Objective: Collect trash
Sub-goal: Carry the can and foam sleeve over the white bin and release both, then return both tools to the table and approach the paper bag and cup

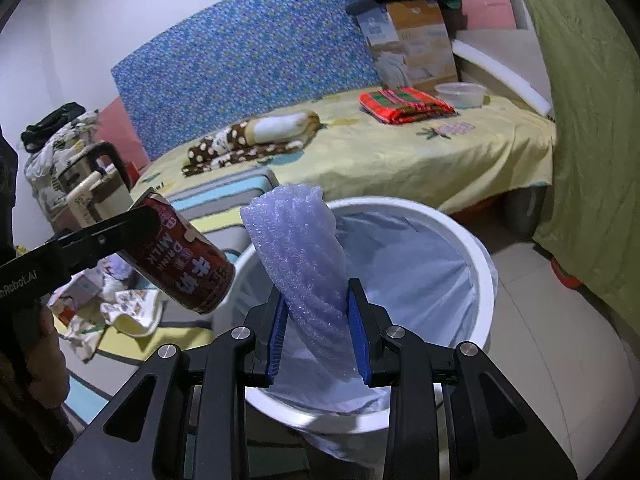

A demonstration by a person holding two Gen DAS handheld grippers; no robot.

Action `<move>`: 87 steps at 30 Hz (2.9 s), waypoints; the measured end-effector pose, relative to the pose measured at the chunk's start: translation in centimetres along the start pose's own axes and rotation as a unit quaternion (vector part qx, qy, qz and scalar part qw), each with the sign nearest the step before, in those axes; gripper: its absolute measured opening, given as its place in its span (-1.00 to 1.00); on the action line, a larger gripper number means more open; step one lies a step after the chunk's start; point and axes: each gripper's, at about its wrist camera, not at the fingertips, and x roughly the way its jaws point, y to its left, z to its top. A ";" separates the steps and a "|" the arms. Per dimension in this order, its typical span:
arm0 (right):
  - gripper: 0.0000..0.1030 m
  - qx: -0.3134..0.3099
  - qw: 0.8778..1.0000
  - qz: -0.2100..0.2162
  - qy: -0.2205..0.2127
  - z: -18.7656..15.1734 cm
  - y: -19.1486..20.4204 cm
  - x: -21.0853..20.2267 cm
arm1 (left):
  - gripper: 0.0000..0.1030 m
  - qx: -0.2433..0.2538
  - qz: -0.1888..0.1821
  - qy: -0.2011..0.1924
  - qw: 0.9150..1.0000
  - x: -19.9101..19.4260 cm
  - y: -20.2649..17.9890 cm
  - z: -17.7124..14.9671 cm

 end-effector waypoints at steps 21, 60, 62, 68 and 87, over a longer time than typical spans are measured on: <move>0.08 0.037 0.999 -0.017 0.034 -1.2 -1.5 -0.2 | 0.05 0.016 -0.017 0.060 0.998 3.7 -0.4 -2.8; 0.08 -0.058 0.990 0.118 0.055 -4.1 10.2 -1.2 | 0.05 -0.053 0.140 0.002 0.989 -12.2 8.4 -10.2; 0.08 -0.064 0.989 0.124 0.057 -4.1 10.6 -1.0 | 0.05 -0.059 0.153 0.001 0.986 -12.7 9.1 -10.6; 0.08 -0.080 0.986 0.134 0.059 -4.0 11.7 -0.5 | 0.05 -0.082 0.183 0.003 0.980 -13.3 11.6 -11.5; 0.08 -0.148 0.976 0.146 0.056 -2.4 14.8 2.8 | 0.05 -0.137 0.178 0.045 0.973 -9.8 15.7 -13.0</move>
